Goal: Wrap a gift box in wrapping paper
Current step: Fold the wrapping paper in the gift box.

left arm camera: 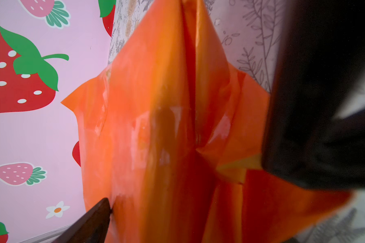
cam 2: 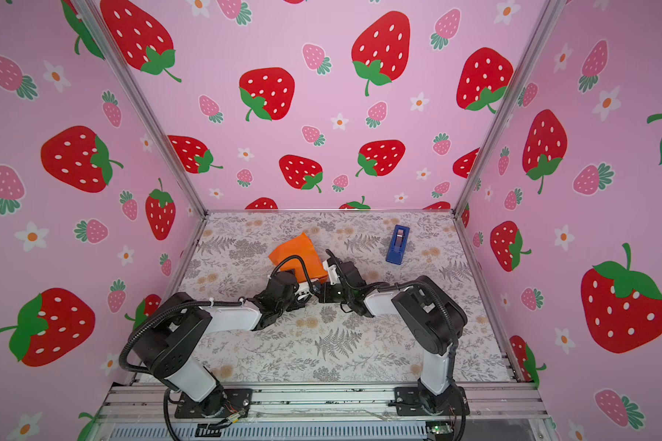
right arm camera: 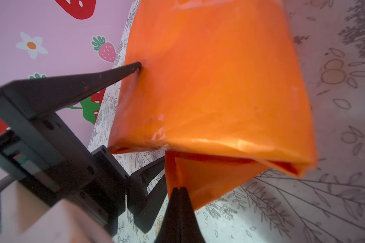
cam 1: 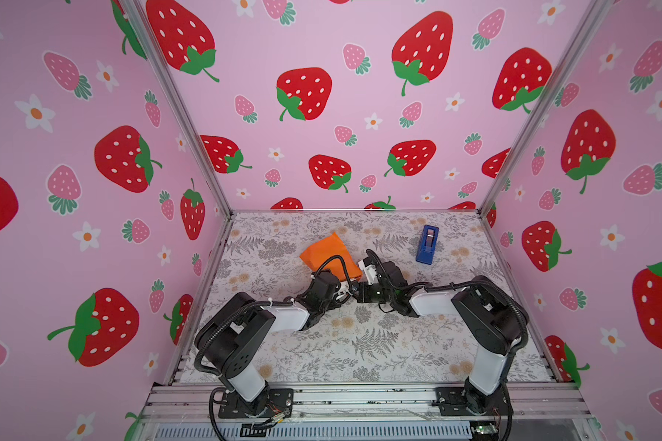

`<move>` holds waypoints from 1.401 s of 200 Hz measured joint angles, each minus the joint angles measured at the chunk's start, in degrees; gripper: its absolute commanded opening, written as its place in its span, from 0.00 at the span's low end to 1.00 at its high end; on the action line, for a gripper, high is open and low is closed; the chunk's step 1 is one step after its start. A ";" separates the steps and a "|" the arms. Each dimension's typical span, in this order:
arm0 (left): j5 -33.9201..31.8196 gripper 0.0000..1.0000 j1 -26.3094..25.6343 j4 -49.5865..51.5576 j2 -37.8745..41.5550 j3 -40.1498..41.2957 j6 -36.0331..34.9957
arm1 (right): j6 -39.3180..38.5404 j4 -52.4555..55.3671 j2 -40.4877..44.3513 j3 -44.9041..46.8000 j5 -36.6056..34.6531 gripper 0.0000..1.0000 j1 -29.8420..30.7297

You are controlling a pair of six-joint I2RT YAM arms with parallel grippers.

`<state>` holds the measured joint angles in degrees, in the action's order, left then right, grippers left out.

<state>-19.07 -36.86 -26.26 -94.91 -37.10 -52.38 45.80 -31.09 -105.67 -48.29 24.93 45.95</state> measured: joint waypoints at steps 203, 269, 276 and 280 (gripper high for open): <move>6.60 0.68 2.03 4.96 3.72 -0.98 4.13 | 6.67 -13.40 -6.58 2.91 9.11 0.08 -2.43; 10.82 0.51 4.31 5.95 4.57 -1.75 7.17 | 8.66 -18.14 -7.91 -2.01 8.98 0.03 -3.23; 11.17 0.50 4.46 5.97 4.57 -1.84 7.43 | 8.72 -18.18 -8.22 -2.23 9.01 0.03 -3.34; 11.23 0.49 4.57 5.97 4.57 -1.86 7.67 | 8.83 -18.29 -8.37 -2.34 9.03 0.03 -3.37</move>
<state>-7.84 -32.29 -20.29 -90.35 -38.96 -44.71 54.63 -49.39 -114.04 -50.63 33.95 42.59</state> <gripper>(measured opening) 0.509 0.041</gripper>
